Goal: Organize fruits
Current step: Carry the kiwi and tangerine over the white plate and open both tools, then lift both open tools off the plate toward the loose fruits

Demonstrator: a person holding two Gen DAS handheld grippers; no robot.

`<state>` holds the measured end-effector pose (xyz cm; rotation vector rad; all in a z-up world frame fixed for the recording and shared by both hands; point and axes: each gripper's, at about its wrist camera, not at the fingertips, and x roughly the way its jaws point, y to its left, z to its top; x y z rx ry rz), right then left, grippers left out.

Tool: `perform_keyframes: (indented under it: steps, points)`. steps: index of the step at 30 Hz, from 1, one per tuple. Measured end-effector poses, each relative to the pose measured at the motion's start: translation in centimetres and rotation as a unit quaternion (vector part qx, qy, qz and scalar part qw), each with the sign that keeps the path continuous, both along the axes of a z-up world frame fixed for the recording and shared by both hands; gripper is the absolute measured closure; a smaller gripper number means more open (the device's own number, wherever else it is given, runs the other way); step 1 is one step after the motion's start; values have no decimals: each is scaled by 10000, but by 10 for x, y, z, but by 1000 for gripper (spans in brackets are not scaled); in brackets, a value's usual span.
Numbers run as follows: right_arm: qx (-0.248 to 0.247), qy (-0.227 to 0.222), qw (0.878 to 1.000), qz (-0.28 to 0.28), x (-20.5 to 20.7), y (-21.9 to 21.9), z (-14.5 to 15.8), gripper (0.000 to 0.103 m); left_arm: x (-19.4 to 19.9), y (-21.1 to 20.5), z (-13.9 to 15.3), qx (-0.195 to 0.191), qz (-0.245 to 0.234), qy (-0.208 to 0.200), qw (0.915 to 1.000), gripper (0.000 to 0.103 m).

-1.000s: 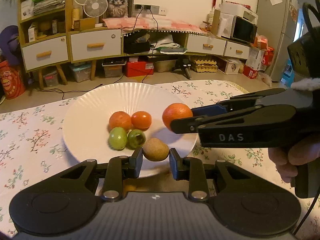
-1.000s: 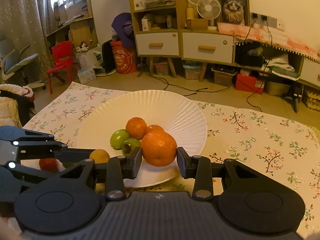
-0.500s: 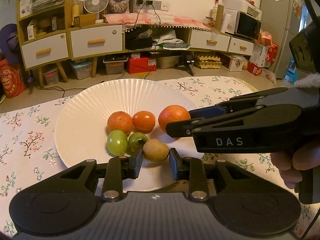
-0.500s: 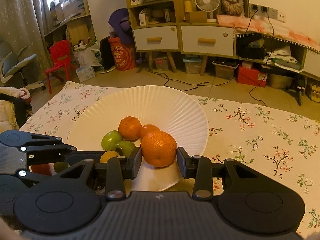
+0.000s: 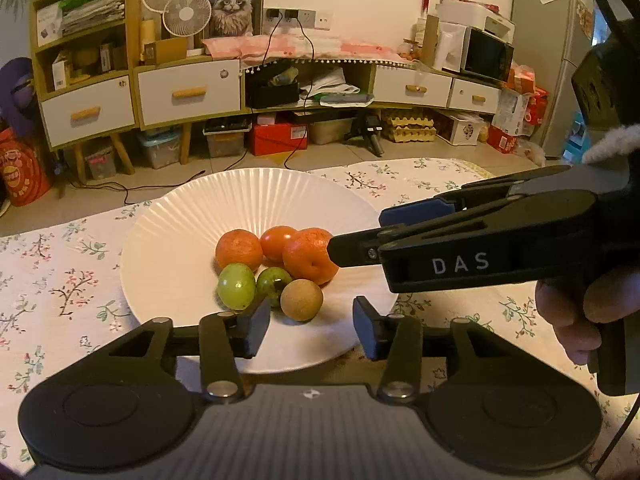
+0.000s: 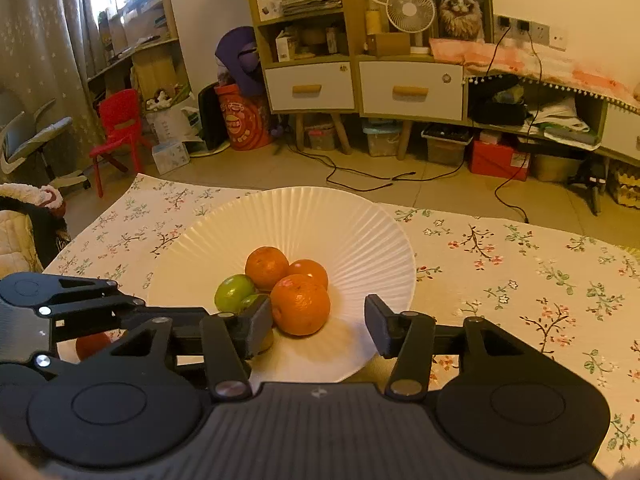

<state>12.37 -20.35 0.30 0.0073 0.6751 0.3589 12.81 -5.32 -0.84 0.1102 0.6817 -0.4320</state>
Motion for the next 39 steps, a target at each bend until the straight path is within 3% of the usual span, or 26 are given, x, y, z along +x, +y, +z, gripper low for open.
perform_keyframes:
  steps: [20, 39]
  points:
    - [-56, -180, 9998, -35, -30, 9, 15, 31, -25, 27, 9, 168, 145, -83, 9997, 38]
    - [-149, -221, 9996, 24, -62, 30, 4, 8, -45, 64, 3, 409, 382, -31, 9984, 17]
